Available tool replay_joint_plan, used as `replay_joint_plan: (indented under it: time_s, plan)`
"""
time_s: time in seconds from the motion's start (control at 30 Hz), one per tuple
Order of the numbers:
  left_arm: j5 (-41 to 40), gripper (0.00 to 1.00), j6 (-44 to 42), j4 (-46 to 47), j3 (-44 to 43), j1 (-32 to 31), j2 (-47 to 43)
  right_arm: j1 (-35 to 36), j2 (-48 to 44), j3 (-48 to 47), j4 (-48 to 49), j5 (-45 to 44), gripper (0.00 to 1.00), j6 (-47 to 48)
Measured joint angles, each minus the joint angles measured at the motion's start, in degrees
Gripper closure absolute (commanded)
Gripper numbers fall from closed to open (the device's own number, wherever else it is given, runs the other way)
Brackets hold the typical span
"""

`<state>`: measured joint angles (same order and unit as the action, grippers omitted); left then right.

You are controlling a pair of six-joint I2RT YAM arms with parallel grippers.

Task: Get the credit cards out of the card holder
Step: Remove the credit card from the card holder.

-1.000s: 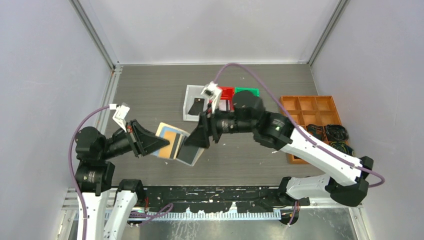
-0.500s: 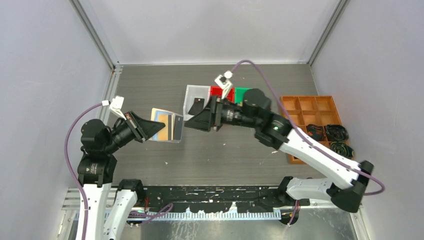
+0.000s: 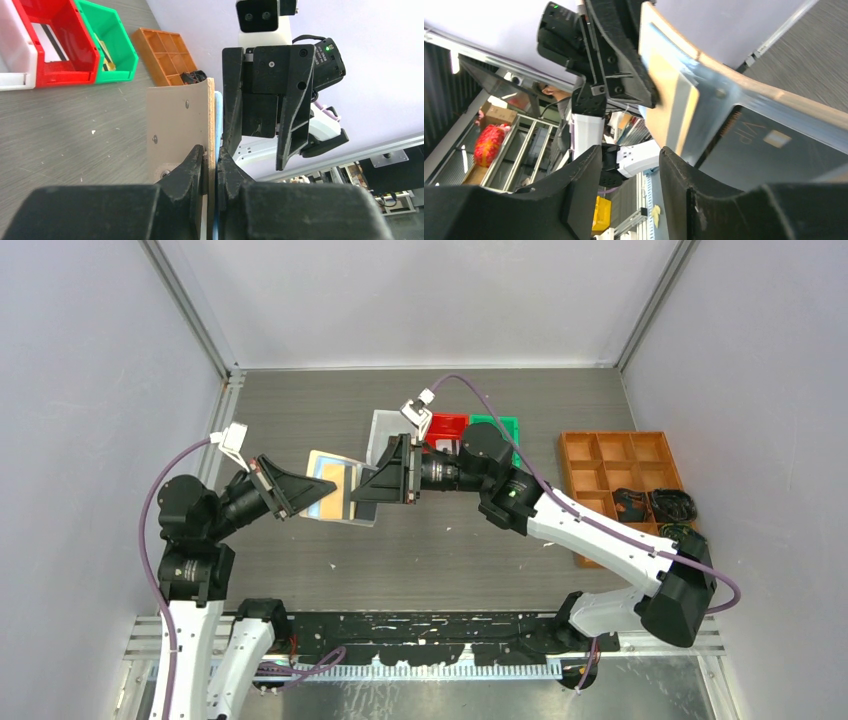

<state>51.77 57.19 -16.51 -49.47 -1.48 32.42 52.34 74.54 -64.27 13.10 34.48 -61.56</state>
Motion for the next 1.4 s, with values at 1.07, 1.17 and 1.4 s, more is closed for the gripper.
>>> replay_joint_plan:
  time_s: [1.07,1.17,1.4]
  plan:
    - [2.1,1.0,5.9,3.7,-0.2,0.0,0.3,0.0,0.3,1.3,3.5,2.3,0.55,-1.2]
    - [2.3,1.0,5.9,3.7,-0.2,0.0,0.2,0.0,0.4,1.3,3.8,2.3,0.55,-1.4]
    - [2.3,1.0,5.9,3.9,-0.2,0.0,0.0,0.0,1.4,1.3,5.6,2.9,0.57,-2.4]
